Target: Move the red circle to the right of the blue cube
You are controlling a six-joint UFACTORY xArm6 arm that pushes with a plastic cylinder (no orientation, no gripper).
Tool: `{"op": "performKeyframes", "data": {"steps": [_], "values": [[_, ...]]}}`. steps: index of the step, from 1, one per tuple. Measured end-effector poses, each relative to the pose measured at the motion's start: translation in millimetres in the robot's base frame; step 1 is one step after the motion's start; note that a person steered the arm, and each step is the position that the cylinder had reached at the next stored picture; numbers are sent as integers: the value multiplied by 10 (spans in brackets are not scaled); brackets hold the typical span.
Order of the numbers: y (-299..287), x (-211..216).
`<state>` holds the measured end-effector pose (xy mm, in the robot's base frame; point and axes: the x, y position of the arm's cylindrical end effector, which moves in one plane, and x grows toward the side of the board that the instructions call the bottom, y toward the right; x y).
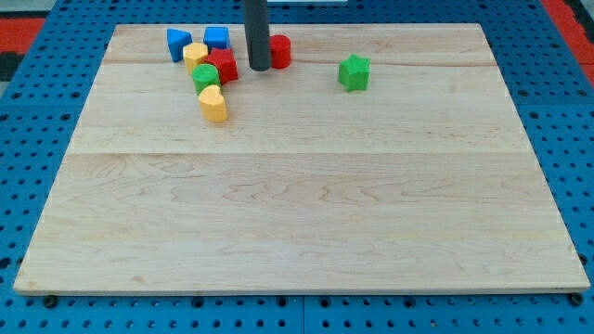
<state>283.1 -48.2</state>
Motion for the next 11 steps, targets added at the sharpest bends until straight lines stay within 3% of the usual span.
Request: {"op": "performKeyframes", "data": {"steps": [2, 3, 4, 5, 8, 9, 11], "values": [[634, 0], [848, -314], [833, -662], [529, -660], [551, -215], [491, -570], [78, -239]]}}
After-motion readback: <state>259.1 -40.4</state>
